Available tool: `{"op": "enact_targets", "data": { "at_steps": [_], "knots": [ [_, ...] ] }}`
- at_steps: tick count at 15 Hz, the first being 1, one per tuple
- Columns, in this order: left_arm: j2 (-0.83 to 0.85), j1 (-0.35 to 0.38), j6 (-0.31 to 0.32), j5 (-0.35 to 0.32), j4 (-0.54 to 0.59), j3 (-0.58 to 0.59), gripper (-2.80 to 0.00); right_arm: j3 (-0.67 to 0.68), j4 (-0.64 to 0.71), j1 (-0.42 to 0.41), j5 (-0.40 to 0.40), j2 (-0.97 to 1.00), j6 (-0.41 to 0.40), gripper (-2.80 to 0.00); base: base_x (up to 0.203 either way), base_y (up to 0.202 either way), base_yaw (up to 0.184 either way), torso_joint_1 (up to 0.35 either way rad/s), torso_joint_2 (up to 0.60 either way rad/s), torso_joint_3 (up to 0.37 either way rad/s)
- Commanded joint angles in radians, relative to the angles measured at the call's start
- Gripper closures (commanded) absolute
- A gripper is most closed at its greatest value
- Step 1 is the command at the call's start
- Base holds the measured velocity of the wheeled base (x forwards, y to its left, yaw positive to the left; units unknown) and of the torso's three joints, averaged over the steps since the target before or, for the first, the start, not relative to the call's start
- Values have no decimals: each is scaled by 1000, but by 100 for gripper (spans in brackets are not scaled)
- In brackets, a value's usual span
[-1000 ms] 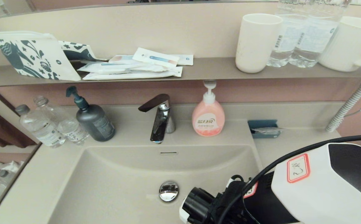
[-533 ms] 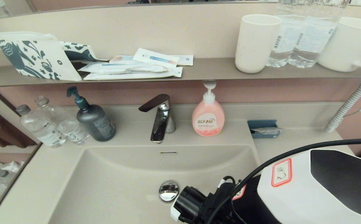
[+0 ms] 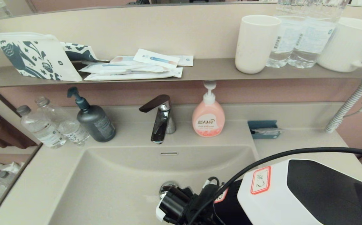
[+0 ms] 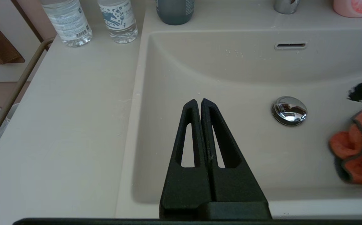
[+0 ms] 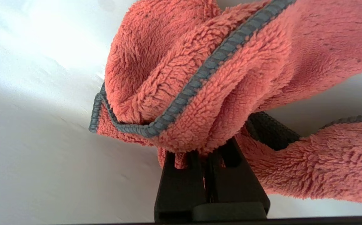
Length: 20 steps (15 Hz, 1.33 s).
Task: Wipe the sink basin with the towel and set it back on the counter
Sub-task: Wipe the sink
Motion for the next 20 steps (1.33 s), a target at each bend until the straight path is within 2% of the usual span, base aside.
{"op": "enact_targets", "data": {
  "at_steps": [1, 6, 12, 17, 20],
  "knots": [
    [1, 0, 0, 0, 0, 0, 0, -118, 45, 12, -5, 71, 13, 0, 0, 0, 0, 0, 0, 0],
    [1, 0, 0, 0, 0, 0, 0, -335, 161, 34, -34, 177, 36, 0, 0, 0, 0, 0, 0, 0],
    [1, 0, 0, 0, 0, 0, 0, -477, 244, 51, -59, 236, 36, 0, 0, 0, 0, 0, 0, 0],
    [1, 0, 0, 0, 0, 0, 0, -478, 119, 60, -64, 242, 33, 0, 0, 0, 0, 0, 0, 0],
    [1, 0, 0, 0, 0, 0, 0, -478, 12, 66, -70, 243, -6, 0, 0, 0, 0, 0, 0, 0]
  ]
}}
